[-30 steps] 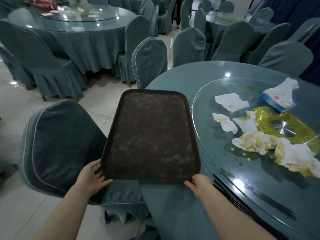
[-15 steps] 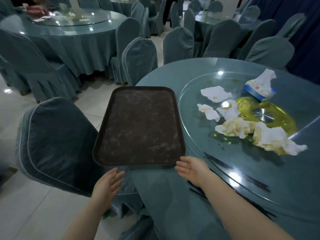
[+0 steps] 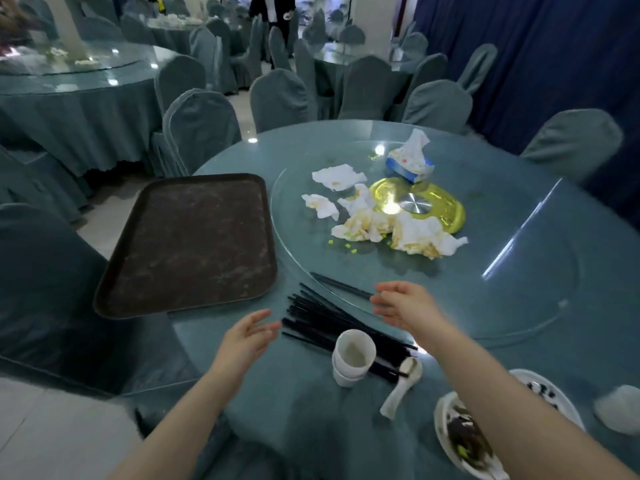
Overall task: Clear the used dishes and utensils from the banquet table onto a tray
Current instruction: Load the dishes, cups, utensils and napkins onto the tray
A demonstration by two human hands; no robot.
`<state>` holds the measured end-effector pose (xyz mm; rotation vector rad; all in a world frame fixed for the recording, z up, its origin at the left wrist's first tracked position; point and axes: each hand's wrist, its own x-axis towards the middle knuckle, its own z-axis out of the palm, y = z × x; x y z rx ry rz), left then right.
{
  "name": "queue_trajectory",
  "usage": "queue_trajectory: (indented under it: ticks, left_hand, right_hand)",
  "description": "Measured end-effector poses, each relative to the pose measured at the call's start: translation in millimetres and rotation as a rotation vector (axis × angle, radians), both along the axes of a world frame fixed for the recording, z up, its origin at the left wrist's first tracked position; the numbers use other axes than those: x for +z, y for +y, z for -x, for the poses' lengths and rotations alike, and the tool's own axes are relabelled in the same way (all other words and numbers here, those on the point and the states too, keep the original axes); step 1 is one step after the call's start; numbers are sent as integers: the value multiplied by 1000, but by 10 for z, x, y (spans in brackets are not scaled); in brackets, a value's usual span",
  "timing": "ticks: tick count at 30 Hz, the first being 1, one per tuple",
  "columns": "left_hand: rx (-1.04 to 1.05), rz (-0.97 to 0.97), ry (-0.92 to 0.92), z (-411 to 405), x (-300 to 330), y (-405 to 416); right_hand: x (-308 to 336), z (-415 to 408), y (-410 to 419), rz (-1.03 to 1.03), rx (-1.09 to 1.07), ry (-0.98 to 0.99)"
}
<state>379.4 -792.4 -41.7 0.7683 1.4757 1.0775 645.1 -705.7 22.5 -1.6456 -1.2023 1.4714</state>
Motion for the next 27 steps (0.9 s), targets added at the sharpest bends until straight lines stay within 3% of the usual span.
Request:
queue_trajectory:
  ticks: [9, 16, 20, 27]
  left_hand:
    - [-432, -64, 268, -976, -407, -116]
    - [-192, -65, 378, -1334, -606, -27]
    - [-141, -84, 429, -1452, -597, 45]
    - [-166, -210, 394, -1555, -345, 27]
  right_hand:
    - [-414, -1375, -689, -133, -47, -341]
    - [-789, -2051, -1197, 9, -14, -829]
    - [-960, -2001, -1384, 164, 50, -687]
    - [-995, -1884, -1375, 137, -49, -493]
